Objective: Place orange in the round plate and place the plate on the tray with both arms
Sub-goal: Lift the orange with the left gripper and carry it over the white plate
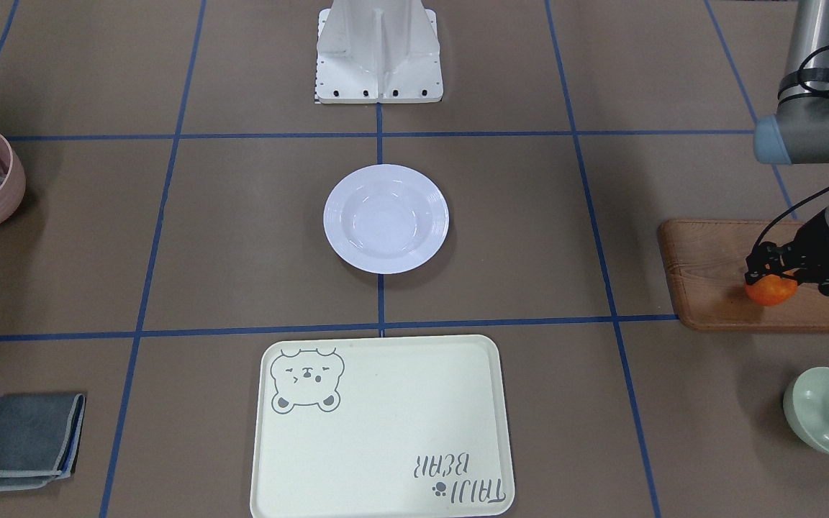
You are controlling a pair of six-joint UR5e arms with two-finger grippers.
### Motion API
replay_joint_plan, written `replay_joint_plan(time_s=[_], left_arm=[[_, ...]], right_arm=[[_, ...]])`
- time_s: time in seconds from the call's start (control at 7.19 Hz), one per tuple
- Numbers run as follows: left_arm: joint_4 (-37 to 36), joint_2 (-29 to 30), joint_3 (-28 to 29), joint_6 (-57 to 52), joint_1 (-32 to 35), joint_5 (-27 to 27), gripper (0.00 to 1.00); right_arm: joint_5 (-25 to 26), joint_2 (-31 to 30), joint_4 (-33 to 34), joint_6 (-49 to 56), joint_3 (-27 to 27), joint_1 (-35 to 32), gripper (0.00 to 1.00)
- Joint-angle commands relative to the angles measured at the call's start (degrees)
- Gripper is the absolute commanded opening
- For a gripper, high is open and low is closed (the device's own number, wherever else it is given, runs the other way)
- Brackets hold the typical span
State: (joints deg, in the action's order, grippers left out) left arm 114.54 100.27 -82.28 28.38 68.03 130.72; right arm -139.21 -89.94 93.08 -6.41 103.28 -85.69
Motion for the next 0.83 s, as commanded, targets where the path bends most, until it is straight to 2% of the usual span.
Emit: replay_joint_plan(time_s=[0.0, 0.14, 0.42, 0.56, 0.7], left_arm=[[-17.39, 7.08, -7.68, 0.71, 1.40, 1.74, 0.00], [-24.12, 11.13, -9.72, 1.41, 1.05, 1.73, 0.00], [-24.98, 17.73, -11.32, 19.26, -6.03, 1.47, 0.00], [-24.89, 21.94, -11.24, 29.35, -11.72, -0.62, 0.00], [-24.89, 26.16, -11.15, 39.37, -18.66, -5.68, 0.00]], right_arm=[[-0.01, 0.03, 0.00, -0.18, 0.69, 0.00, 1.00], [0.16, 0.03, -0.09, -0.27, 0.69, 0.00, 1.00], [0.25, 0.03, -0.09, -0.18, 0.69, 0.00, 1.00], [0.25, 0.03, -0.09, 0.00, 0.78, 0.00, 1.00], [0.25, 0.03, -0.09, 0.00, 0.78, 0.00, 1.00]])
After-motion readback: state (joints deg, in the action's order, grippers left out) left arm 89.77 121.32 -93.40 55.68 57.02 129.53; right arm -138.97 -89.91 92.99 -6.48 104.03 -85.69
